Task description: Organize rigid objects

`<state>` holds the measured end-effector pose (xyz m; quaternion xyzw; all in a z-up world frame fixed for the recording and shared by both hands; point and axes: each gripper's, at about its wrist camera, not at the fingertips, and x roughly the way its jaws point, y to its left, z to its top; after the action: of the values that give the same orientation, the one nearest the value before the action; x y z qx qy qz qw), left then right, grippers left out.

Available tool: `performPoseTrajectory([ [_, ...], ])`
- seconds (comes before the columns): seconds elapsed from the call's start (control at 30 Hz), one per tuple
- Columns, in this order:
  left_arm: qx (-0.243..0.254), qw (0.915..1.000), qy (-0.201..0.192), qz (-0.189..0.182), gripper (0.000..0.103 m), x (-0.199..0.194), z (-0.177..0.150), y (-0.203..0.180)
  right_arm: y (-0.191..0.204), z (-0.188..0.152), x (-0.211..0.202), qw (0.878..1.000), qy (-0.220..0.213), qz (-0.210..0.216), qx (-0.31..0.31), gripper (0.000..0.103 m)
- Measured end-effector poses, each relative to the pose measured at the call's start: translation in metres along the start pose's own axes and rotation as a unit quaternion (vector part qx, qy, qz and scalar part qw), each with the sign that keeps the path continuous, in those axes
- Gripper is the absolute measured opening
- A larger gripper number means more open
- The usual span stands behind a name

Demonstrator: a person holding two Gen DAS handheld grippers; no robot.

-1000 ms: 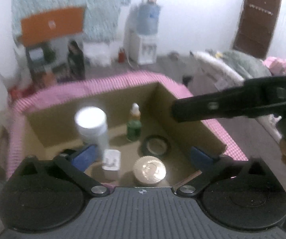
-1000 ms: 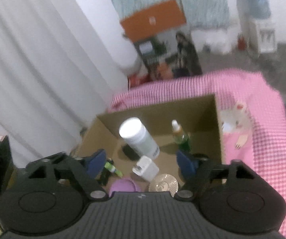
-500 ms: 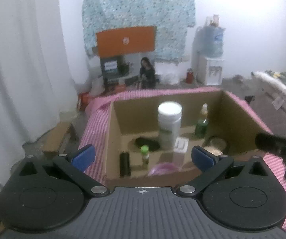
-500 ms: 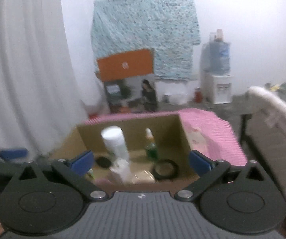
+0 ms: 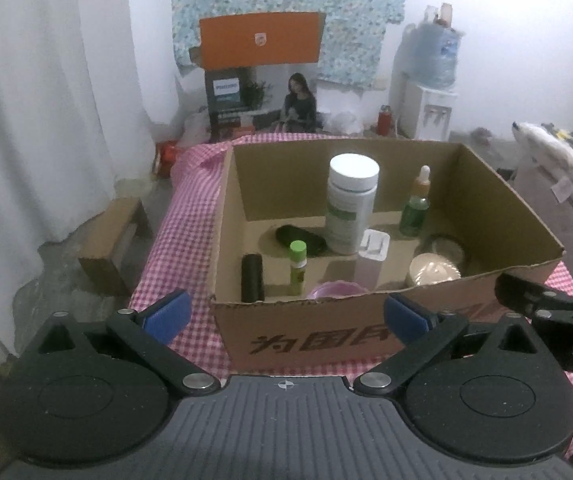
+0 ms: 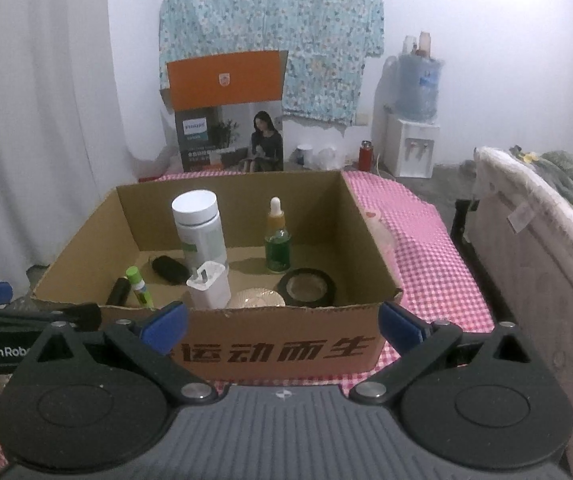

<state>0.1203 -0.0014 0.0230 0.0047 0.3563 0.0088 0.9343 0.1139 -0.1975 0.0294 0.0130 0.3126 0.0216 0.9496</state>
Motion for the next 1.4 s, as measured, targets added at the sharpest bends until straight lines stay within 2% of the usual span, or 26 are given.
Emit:
performPoseTrajectory([
  [1.4, 0.002, 0.9999, 0.012, 0.01, 0.103, 0.0013, 0.0071, -0.0042, -0.0052, 0.0029, 0.0014, 1.0, 0.009, -0.008, -0.005, 0.103],
])
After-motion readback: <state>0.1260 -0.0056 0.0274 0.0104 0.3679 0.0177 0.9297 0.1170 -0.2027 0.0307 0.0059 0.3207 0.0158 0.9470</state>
